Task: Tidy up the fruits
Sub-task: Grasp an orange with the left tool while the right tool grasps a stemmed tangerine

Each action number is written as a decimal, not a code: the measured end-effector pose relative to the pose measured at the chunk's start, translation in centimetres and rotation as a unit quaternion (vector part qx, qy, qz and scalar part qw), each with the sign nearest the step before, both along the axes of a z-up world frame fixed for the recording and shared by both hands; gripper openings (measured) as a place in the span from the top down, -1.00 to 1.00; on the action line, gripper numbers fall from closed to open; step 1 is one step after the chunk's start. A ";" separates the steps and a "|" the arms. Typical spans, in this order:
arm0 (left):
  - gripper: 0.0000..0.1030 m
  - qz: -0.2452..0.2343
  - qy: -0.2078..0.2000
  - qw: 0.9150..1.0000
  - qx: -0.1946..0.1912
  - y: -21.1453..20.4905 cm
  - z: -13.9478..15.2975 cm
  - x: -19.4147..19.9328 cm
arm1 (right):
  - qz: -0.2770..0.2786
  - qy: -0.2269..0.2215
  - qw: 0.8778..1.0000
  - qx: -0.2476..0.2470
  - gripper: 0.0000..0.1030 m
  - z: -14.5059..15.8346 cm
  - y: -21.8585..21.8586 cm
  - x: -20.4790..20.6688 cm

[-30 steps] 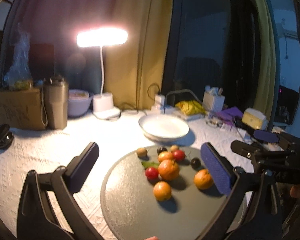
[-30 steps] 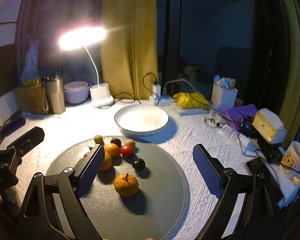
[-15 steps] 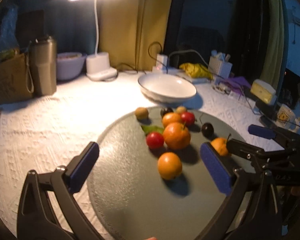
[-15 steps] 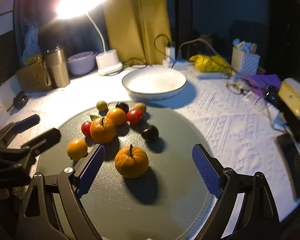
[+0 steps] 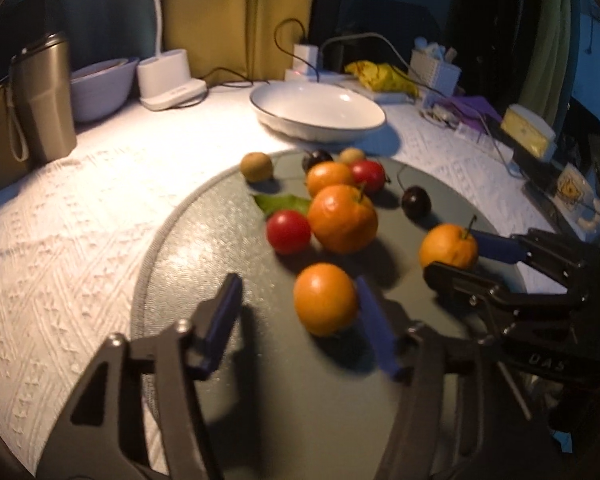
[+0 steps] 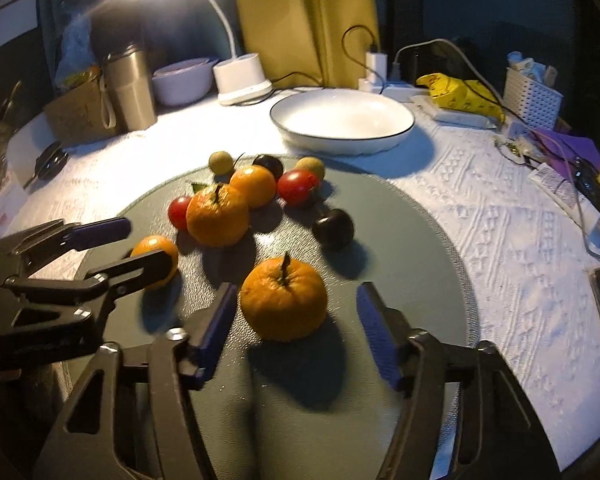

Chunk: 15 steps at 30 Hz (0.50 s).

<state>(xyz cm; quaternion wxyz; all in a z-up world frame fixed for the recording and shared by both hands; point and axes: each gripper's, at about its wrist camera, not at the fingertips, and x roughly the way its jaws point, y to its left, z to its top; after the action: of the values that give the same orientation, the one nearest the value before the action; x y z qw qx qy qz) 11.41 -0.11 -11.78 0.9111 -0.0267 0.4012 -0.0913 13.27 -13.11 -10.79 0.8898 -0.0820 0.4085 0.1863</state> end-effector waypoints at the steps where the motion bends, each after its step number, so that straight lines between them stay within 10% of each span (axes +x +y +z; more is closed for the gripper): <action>1: 0.12 -0.002 0.002 1.000 0.005 -0.2 0.0 0.0 | 0.004 0.002 1.000 0.003 0.05 -0.1 0.1 0.0; 15: 0.35 -0.004 0.011 1.000 0.010 -0.7 0.1 0.5 | 0.006 -0.011 1.000 0.021 0.10 0.9 -0.7 0.4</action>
<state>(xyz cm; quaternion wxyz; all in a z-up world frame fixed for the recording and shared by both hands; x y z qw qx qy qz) 11.89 -0.80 -11.67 0.9064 -0.0170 0.4124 -0.0901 13.68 -13.77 -9.87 0.8945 -0.0678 0.3945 0.1990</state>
